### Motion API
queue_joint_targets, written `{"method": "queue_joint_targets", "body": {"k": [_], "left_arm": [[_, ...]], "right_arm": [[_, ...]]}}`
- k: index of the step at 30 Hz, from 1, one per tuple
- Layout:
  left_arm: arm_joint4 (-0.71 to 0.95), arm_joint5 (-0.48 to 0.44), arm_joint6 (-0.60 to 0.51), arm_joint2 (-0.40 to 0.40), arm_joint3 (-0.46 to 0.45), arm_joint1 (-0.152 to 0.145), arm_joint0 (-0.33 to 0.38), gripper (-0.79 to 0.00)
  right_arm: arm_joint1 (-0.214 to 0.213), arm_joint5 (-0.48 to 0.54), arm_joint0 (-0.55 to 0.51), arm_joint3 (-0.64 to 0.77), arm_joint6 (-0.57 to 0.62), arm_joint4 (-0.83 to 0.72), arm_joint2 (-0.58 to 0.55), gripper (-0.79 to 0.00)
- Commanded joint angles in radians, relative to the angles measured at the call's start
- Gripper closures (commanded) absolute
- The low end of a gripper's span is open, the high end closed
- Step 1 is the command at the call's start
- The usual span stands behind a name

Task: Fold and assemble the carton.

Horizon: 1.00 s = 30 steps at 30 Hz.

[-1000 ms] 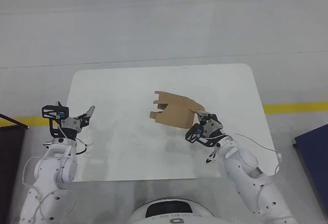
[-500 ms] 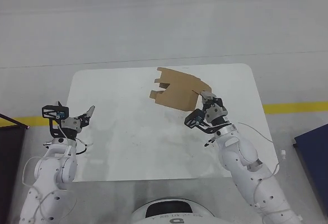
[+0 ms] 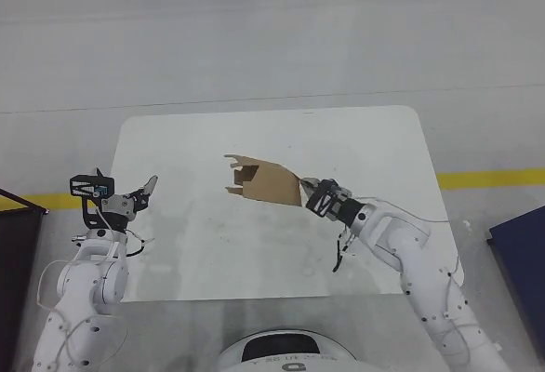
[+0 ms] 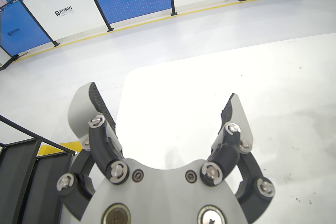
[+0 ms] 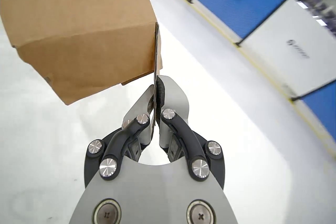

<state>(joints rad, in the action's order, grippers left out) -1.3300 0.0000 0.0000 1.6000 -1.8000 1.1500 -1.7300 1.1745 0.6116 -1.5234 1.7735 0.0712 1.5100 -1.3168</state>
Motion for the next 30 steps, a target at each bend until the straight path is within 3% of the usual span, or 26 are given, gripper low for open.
{"method": "queue_joint_targets", "body": {"k": [1, 7, 13, 19, 23, 30], "left_arm": [[0.0, 0.0, 0.0, 0.0, 0.0, 0.0, 0.0, -0.785], [0.0, 0.0, 0.0, 0.0, 0.0, 0.0, 0.0, -0.785], [0.0, 0.0, 0.0, 0.0, 0.0, 0.0, 0.0, -0.785], [0.0, 0.0, 0.0, 0.0, 0.0, 0.0, 0.0, -0.785], [0.0, 0.0, 0.0, 0.0, 0.0, 0.0, 0.0, -0.785], [0.0, 0.0, 0.0, 0.0, 0.0, 0.0, 0.0, -0.785]], "right_arm": [[-0.004, 0.114, 0.014, -0.012, 0.063, -0.164, -0.026, 0.0], [-0.014, 0.261, 0.048, -0.058, 0.215, -0.527, -0.057, 0.0], [-0.035, 0.387, 0.12, -0.163, 0.426, -1.081, -0.014, 0.0], [-0.078, 0.401, 0.189, -0.173, 0.705, -1.556, 0.053, 0.0], [-0.111, 0.393, 0.205, -0.161, 0.745, -1.706, 0.083, 0.0], [-0.163, 0.401, 0.223, -0.155, 0.737, -1.783, 0.121, 0.0]]}}
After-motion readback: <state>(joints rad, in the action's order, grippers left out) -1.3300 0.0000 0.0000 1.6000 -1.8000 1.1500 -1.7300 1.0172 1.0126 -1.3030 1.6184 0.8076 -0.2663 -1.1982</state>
